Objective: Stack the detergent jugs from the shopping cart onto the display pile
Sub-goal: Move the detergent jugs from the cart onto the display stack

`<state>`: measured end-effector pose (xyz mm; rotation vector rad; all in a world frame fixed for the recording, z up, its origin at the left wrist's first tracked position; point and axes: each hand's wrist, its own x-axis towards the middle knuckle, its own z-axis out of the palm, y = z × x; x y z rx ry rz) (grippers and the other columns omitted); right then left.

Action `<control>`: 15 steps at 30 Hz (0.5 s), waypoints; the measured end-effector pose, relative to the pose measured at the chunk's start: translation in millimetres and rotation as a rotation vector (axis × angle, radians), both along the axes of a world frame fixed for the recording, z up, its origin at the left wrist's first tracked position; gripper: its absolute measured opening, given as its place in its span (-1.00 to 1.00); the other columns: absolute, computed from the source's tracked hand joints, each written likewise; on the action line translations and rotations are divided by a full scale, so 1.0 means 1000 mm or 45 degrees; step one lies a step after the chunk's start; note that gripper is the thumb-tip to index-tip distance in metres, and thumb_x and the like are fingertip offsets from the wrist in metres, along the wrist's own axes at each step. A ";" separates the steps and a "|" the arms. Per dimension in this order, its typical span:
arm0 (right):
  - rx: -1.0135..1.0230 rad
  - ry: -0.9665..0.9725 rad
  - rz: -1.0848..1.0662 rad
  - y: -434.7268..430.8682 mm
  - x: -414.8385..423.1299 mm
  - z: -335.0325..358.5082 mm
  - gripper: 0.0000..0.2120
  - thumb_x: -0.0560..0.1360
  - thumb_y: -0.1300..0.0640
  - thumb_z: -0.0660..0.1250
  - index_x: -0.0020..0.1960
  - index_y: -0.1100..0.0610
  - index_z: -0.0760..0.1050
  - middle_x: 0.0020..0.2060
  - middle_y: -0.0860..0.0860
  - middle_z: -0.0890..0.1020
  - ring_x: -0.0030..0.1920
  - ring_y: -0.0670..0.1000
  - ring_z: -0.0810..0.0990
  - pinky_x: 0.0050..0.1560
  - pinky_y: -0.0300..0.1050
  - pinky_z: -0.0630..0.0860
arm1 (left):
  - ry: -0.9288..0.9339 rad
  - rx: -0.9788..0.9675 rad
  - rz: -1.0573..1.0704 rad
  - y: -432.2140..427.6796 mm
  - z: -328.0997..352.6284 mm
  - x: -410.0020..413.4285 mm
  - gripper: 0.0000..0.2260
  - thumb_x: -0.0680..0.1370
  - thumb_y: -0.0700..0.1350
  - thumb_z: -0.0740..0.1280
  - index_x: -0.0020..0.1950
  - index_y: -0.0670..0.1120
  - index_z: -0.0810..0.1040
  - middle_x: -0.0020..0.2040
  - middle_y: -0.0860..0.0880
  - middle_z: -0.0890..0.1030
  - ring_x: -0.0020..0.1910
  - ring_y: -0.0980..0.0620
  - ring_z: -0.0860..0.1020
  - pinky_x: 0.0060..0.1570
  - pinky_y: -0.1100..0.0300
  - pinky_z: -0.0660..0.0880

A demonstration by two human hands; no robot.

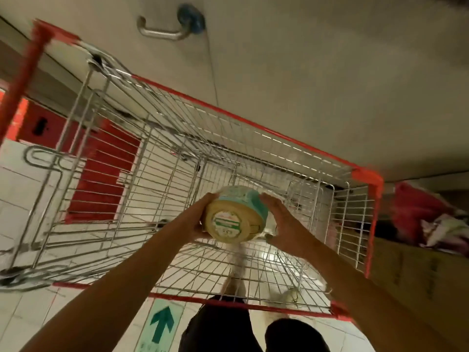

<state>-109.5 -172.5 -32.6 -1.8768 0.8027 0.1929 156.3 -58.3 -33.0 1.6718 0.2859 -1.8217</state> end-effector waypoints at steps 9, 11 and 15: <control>-0.498 -0.418 0.202 0.004 -0.028 0.115 0.18 0.30 -0.32 0.64 0.70 -0.09 0.06 0.69 -0.14 0.11 0.69 -0.07 0.07 0.67 0.05 0.13 | 0.041 -0.305 -0.329 -0.005 0.119 -0.031 -0.13 0.40 0.57 0.36 0.39 -0.11 0.64 0.32 -0.28 0.65 0.28 -0.25 0.66 0.21 -0.16 0.62; -0.234 -0.530 -0.018 0.000 -0.039 0.144 0.20 0.25 -0.17 0.72 0.68 -0.23 0.06 0.64 -0.26 0.21 0.62 -0.16 0.25 0.58 -0.20 0.28 | -0.106 -0.404 -0.447 -0.008 0.144 -0.033 -0.10 0.37 0.70 0.13 0.37 0.06 0.65 0.28 -0.16 0.70 0.25 -0.16 0.69 0.11 -0.07 0.67; 0.515 -0.832 -0.704 -0.009 -0.067 0.184 0.06 0.17 -0.13 0.77 0.50 0.20 0.36 0.31 0.18 0.65 0.31 0.17 0.65 0.29 0.06 0.63 | -0.437 -0.651 -0.393 -0.012 0.190 -0.051 -0.15 0.36 0.70 0.08 0.29 0.14 0.68 0.28 0.03 0.69 0.31 -0.02 0.63 0.22 -0.08 0.59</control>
